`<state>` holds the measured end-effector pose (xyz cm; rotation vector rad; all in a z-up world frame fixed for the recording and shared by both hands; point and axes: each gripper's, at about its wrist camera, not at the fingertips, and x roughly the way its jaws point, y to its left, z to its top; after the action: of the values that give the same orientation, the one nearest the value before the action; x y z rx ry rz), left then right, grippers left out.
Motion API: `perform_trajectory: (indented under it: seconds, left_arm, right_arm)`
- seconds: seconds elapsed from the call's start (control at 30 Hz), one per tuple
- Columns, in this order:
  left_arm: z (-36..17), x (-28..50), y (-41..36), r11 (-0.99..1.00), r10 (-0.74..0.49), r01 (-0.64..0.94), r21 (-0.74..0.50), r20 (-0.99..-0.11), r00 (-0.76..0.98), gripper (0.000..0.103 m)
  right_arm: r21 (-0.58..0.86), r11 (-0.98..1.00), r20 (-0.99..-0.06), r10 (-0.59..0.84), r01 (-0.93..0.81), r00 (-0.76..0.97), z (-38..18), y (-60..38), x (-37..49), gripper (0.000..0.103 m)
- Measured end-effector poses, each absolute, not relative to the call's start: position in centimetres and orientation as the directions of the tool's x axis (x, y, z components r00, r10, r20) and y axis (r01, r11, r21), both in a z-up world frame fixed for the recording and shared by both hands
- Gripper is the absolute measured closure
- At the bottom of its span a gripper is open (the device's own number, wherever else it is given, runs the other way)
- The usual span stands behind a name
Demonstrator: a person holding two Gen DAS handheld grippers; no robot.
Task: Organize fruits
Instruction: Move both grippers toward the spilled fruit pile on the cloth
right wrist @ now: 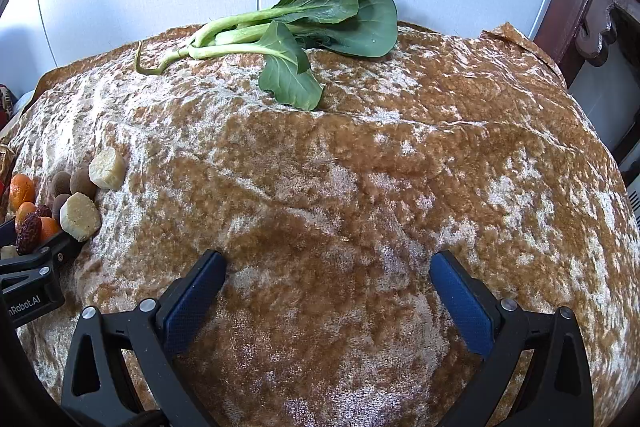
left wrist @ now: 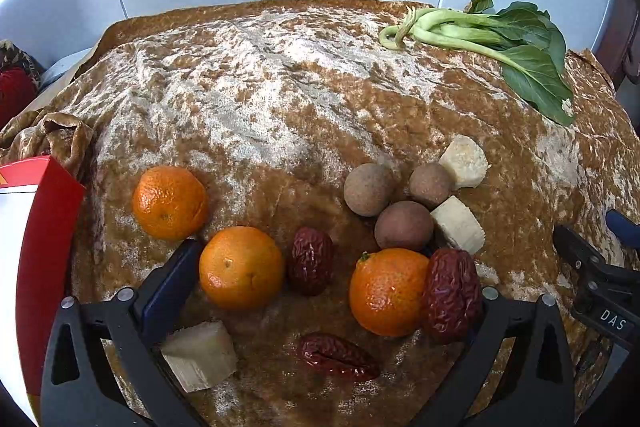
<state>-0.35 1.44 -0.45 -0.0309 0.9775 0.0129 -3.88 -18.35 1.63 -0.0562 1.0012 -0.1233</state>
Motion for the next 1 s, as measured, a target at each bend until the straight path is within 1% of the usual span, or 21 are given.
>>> perform_trajectory:
  seconds: [0.43,0.53,0.6,0.67,0.73,0.77,0.83,0.87,0.93,1.0]
  left_arm:
    - [-0.4,-0.3,1.6,1.0,0.003,-0.022,-0.011,-0.833,0.553,0.0]
    - [0.4,-0.3,2.1,1.0,0.0,-0.001,0.0,-0.877,0.48,0.0]
    - [1.6,-1.4,2.9,1.0,0.02,0.005,0.025,-0.881,0.473,0.0]
    - [3.9,-3.4,4.0,0.996,0.058,0.031,0.086,-0.854,0.517,0.0]
    - [5.9,-5.5,5.2,0.99,0.08,0.051,0.132,-0.817,0.571,0.0]
    - [6.7,-6.5,6.1,0.99,0.081,0.05,0.135,-0.806,0.586,0.0]
    - [7.6,-7.7,7.7,0.995,0.04,0.046,0.083,-0.806,0.59,0.0]
    - [7.8,-8.5,8.5,0.998,0.017,0.042,0.052,-0.807,0.591,0.0]
    - [8.1,-9.9,9.7,0.999,0.013,0.03,0.038,-0.804,0.594,0.0]
    - [8.1,-10.9,10.0,0.999,0.001,0.037,0.027,-0.819,0.574,0.0]
  right_arm:
    - [-0.11,0.989,-0.829,-0.145,0.096,0.54,1.6,-18.1,-4.1,0.001]
    - [-0.114,0.989,-0.838,-0.147,0.094,0.526,1.8,-17.8,-4.1,0.001]
    - [-0.104,0.993,-0.865,-0.121,0.062,0.486,2.1,-18.0,-3.8,0.001]
    - [-0.103,0.995,-0.904,-0.093,-0.001,0.418,2.6,-18.0,-3.1,0.001]
    - [-0.096,0.995,-0.901,-0.077,-0.023,0.426,3.7,-18.0,-3.2,0.003]
    - [-0.08,0.996,-0.877,-0.058,-0.026,0.476,5.2,-18.0,-3.9,0.003]
    - [-0.031,0.999,-0.85,-0.003,-0.043,0.527,7.2,-17.7,-4.7,0.002]
    - [0.035,0.996,-0.827,0.075,-0.081,0.558,8.8,-17.1,-5.2,0.002]
    - [0.084,0.989,-0.805,0.138,-0.12,0.577,10.1,-16.1,-5.4,0.002]
    - [0.099,0.978,-0.804,0.186,-0.181,0.565,10.7,-14.0,-5.0,0.002]
